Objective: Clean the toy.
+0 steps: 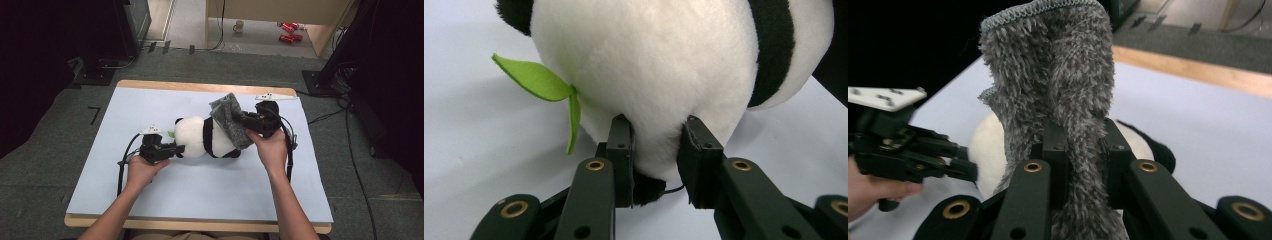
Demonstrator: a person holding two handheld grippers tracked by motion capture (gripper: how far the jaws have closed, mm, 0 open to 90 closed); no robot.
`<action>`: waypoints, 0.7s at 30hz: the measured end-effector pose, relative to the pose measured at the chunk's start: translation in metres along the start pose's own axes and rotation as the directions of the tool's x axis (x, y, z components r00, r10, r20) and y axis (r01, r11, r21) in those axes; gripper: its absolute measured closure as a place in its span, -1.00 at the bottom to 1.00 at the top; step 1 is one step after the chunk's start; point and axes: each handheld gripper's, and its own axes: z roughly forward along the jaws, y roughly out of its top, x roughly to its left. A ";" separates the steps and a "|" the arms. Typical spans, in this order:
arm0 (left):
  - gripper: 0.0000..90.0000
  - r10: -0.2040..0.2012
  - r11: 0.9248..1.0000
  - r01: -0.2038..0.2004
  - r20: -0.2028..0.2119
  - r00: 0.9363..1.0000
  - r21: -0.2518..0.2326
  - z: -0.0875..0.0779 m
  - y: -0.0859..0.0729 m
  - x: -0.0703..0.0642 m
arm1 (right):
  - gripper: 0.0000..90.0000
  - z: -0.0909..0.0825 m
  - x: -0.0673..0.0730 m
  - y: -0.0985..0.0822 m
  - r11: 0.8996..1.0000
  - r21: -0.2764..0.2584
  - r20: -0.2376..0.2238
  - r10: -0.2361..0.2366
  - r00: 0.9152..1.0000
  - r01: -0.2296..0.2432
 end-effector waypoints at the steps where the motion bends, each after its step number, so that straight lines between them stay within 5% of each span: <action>1: 0.55 0.001 1.000 -0.001 -0.001 1.000 -0.002 0.000 0.000 0.000 | 0.75 0.006 -0.004 -0.003 1.000 0.018 0.011 0.008 1.000 -0.008; 5: 0.55 0.003 1.000 -0.003 0.003 1.000 -0.006 0.000 -0.001 0.000 | 0.75 0.024 -0.023 -0.018 0.996 0.076 0.077 0.030 0.997 -0.036; 12: 0.55 0.005 1.000 -0.005 0.012 1.000 -0.012 0.000 0.000 0.000 | 0.74 0.029 -0.046 -0.032 0.995 0.079 0.159 0.052 0.986 -0.065; 21: 0.56 0.002 1.000 -0.002 0.011 1.000 -0.012 0.001 0.000 0.001 | 0.76 0.039 -0.056 -0.046 0.990 0.101 0.185 0.078 0.980 -0.098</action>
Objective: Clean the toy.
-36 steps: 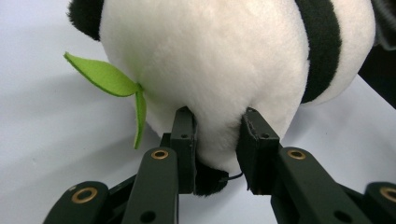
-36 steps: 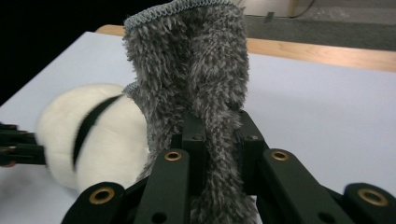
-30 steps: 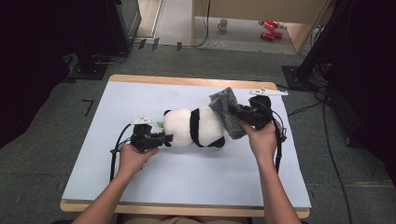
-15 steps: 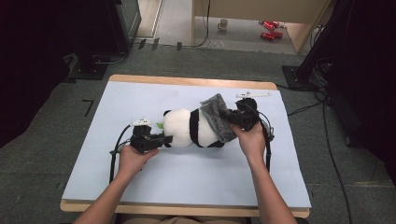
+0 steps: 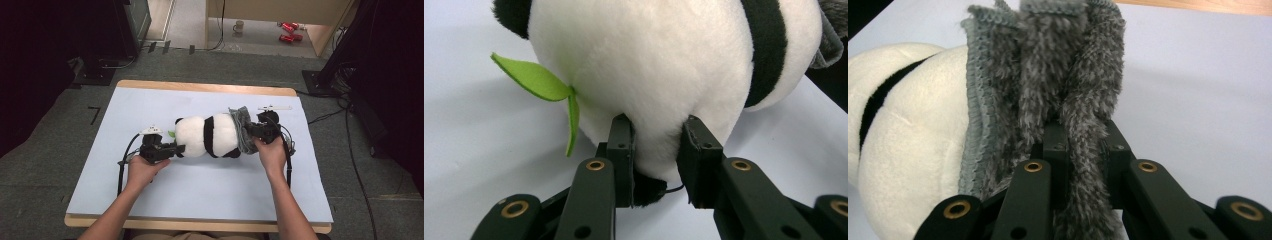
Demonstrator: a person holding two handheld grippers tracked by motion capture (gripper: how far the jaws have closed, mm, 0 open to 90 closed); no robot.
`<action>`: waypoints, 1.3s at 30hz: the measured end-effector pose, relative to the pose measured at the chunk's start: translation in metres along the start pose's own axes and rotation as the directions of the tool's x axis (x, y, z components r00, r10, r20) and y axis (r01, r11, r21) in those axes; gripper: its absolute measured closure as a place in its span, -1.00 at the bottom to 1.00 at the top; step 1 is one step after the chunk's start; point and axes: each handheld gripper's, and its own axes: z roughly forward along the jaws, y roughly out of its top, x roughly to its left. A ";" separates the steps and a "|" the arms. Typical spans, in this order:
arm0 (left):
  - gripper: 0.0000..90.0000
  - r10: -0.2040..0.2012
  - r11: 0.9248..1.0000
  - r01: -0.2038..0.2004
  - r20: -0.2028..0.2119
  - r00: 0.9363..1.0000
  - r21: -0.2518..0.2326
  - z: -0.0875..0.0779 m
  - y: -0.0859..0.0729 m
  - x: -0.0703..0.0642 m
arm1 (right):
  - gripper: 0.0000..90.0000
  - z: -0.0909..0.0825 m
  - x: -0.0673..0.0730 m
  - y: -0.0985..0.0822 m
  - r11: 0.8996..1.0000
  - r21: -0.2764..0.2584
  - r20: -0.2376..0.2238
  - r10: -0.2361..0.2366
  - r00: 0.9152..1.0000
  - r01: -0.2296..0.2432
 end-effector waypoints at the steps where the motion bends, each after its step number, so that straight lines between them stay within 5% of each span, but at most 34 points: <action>1: 0.56 -0.001 1.000 0.001 0.001 1.000 0.000 0.000 0.000 0.000 | 0.76 0.001 0.001 -0.001 1.000 0.001 0.006 -0.001 1.000 0.001; 11: 0.57 -0.008 1.000 0.008 0.004 1.000 -0.003 0.002 0.002 0.001 | 0.76 0.007 0.001 -0.013 1.000 0.029 0.048 -0.002 0.999 0.000; 16: 0.57 -0.008 1.000 0.008 0.004 1.000 0.004 0.003 0.004 0.002 | 0.77 0.016 0.000 -0.022 0.995 0.100 0.070 -0.001 0.998 -0.006; 24: 0.57 -0.006 1.000 0.006 -0.004 1.000 0.001 0.003 0.011 0.006 | 0.76 0.025 -0.006 -0.035 0.982 0.188 0.040 0.012 0.999 -0.019; 32: 0.57 -0.007 1.000 0.007 0.000 1.000 0.006 0.004 0.016 0.008 | 0.75 -0.001 -0.016 -0.031 0.991 0.125 0.049 0.046 0.998 -0.051; 39: 0.57 -0.009 1.000 0.009 0.003 1.000 0.008 0.004 0.017 0.008 | 0.75 -0.028 -0.010 -0.019 0.998 0.054 0.034 0.027 0.999 -0.029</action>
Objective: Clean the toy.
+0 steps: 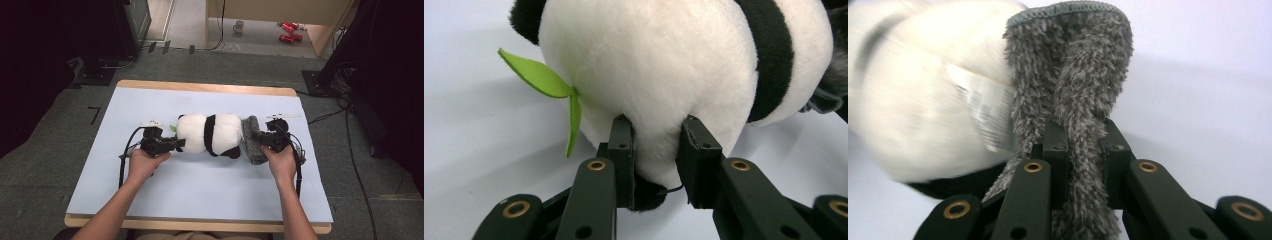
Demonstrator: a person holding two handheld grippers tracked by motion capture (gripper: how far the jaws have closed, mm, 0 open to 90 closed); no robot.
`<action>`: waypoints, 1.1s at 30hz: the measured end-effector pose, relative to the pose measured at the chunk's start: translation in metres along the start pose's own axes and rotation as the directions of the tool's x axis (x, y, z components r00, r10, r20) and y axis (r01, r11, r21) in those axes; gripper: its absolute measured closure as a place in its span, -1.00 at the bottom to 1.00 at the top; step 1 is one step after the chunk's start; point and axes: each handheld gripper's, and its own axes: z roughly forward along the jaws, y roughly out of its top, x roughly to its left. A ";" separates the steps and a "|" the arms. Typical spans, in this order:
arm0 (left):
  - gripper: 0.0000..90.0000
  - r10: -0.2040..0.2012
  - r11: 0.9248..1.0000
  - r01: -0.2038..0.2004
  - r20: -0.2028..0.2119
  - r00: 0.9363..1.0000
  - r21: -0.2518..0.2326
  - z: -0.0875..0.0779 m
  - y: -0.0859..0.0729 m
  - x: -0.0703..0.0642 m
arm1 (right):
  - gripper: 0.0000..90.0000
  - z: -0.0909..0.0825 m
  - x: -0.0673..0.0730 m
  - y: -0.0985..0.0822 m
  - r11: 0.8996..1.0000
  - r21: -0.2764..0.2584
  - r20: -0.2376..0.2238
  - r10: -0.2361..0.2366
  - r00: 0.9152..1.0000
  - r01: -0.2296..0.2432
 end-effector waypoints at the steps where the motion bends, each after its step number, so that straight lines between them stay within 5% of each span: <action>1: 0.57 0.000 1.000 0.000 0.000 1.000 0.001 0.000 0.000 0.000 | 0.75 -0.005 0.002 0.002 1.000 -0.019 -0.009 -0.005 1.000 0.005; 14: 0.58 0.006 1.000 -0.006 -0.005 1.000 -0.006 -0.001 0.000 -0.002 | 0.75 -0.043 0.043 0.023 0.988 -0.118 -0.092 -0.107 0.990 0.096; 24: 0.53 0.031 0.999 -0.031 -0.007 0.999 -0.027 -0.002 0.000 -0.003 | 0.75 -0.023 0.064 0.018 0.987 -0.066 -0.137 -0.153 0.979 0.145; 30: 0.18 0.137 0.988 -0.139 -0.025 0.990 -0.073 -0.006 -0.002 -0.005 | 0.75 -0.003 0.064 0.011 0.986 -0.028 -0.111 -0.166 0.980 0.164; 33: -0.03 0.223 0.972 -0.224 -0.029 0.974 -0.076 -0.008 -0.003 -0.007 | 0.75 -0.001 0.061 0.010 0.987 -0.036 -0.110 -0.160 0.981 0.157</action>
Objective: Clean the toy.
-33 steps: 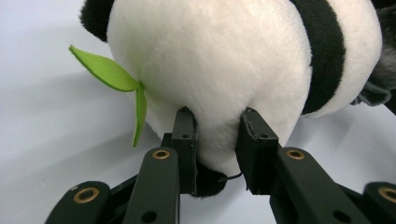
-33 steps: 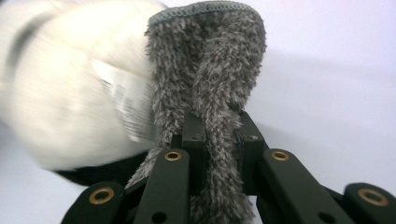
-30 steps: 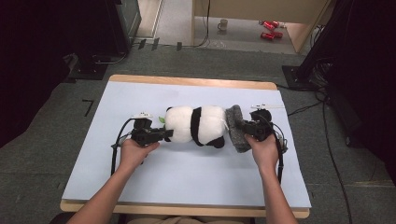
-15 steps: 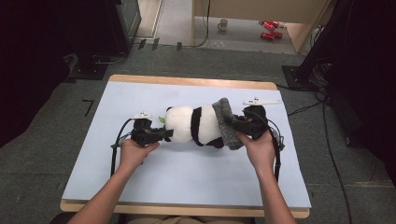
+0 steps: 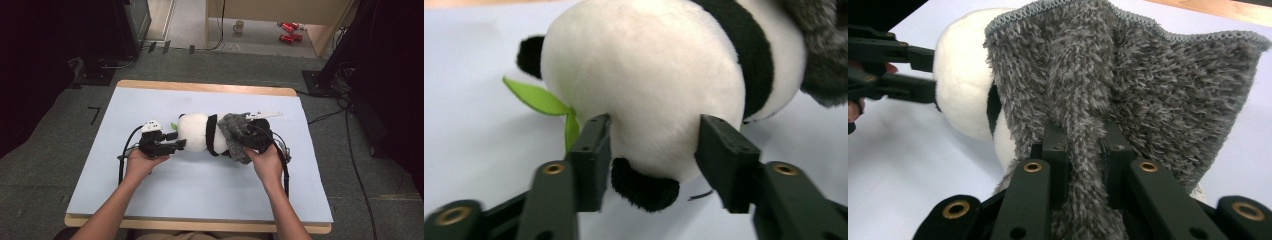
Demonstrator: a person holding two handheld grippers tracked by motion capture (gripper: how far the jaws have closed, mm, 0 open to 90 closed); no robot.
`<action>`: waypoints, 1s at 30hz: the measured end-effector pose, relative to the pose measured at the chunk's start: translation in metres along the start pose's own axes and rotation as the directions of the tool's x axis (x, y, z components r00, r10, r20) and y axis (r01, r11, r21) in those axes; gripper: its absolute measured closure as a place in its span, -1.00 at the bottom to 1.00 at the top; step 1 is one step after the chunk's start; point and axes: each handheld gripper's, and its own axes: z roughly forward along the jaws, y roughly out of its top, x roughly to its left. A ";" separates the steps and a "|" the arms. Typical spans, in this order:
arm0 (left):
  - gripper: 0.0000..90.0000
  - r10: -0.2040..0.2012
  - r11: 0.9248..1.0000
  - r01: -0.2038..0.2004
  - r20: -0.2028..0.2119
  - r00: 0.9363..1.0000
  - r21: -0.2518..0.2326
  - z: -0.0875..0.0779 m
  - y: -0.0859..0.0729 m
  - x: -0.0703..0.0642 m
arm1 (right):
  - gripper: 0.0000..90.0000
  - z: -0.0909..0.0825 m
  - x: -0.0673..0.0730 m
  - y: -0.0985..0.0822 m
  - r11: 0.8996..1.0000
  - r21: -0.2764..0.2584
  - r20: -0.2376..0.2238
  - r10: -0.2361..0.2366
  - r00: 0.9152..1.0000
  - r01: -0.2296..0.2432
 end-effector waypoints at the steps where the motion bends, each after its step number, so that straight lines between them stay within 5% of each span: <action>1: -0.07 0.008 1.000 -0.008 0.000 1.000 0.000 0.000 0.000 -0.001 | 0.75 0.000 -0.001 0.000 1.000 -0.001 0.002 0.002 1.000 -0.002; 5: -0.17 0.018 1.000 -0.018 0.026 1.000 -0.001 -0.001 0.000 -0.001 | 0.74 0.003 -0.006 0.000 1.000 -0.011 0.005 0.008 1.000 -0.008; 20: -0.22 0.039 0.999 -0.039 0.019 0.999 0.003 0.010 -0.004 -0.003 | 0.73 0.008 -0.018 0.008 0.999 -0.039 0.025 0.032 0.999 -0.031; 30: -0.16 0.089 0.996 -0.086 0.072 0.993 -0.036 -0.006 0.017 0.000 | 0.73 0.008 -0.023 0.009 0.999 -0.033 0.018 0.035 0.999 -0.034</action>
